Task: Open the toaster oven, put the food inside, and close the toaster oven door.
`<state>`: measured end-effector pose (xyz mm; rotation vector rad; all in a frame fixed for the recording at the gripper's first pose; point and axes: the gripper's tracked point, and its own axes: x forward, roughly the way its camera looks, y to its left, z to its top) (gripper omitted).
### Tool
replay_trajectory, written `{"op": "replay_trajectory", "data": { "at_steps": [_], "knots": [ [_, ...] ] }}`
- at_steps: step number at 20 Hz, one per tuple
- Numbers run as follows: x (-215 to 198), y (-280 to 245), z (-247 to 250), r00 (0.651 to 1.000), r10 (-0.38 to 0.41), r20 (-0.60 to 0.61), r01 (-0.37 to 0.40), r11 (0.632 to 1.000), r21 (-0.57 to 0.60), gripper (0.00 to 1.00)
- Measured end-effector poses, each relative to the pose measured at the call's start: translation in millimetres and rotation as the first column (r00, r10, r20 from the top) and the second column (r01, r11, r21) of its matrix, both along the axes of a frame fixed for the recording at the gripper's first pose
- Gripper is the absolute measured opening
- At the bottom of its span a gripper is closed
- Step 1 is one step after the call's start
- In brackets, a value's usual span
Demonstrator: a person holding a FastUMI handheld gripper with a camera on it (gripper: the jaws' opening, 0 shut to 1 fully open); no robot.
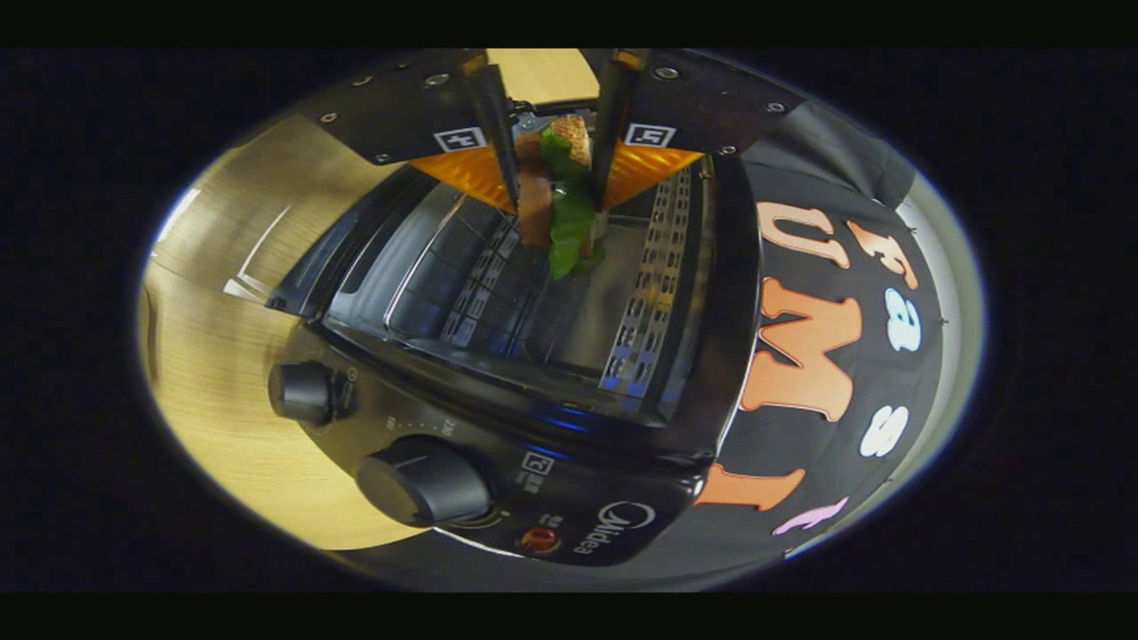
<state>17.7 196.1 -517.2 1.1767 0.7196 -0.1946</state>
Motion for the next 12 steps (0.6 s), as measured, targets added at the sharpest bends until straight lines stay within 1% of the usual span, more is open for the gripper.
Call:
{"op": "replay_trajectory", "data": {
  "at_steps": [1, 2, 4, 5, 7, 8, 10, 12],
  "knots": [
    [0.4, 1.0, 0.4, 1.000, 0.015, -0.013, -0.015, 1.000, -0.009, 0.51],
    [-1.5, 3.0, -2.2, 0.998, 0.041, -0.037, -0.042, 0.999, -0.016, 0.56],
    [-14.1, 7.3, 2.6, 0.991, 0.115, -0.072, -0.116, 0.993, -0.019, 0.65],
    [-22.0, 7.6, 2.2, 0.985, 0.149, -0.091, -0.153, 0.988, -0.031, 0.71],
    [-32.6, 0.8, 3.8, 0.977, 0.187, -0.105, -0.195, 0.978, -0.076, 0.94],
    [-36.1, -3.2, 5.9, 0.976, 0.193, -0.102, -0.201, 0.976, -0.084, 0.96],
    [-40.2, -9.6, 6.8, 0.972, 0.202, -0.117, -0.214, 0.972, -0.098, 0.96],
    [-51.2, -10.9, 11.7, 0.960, 0.244, -0.135, -0.260, 0.959, -0.110, 0.96]
  ]
}}
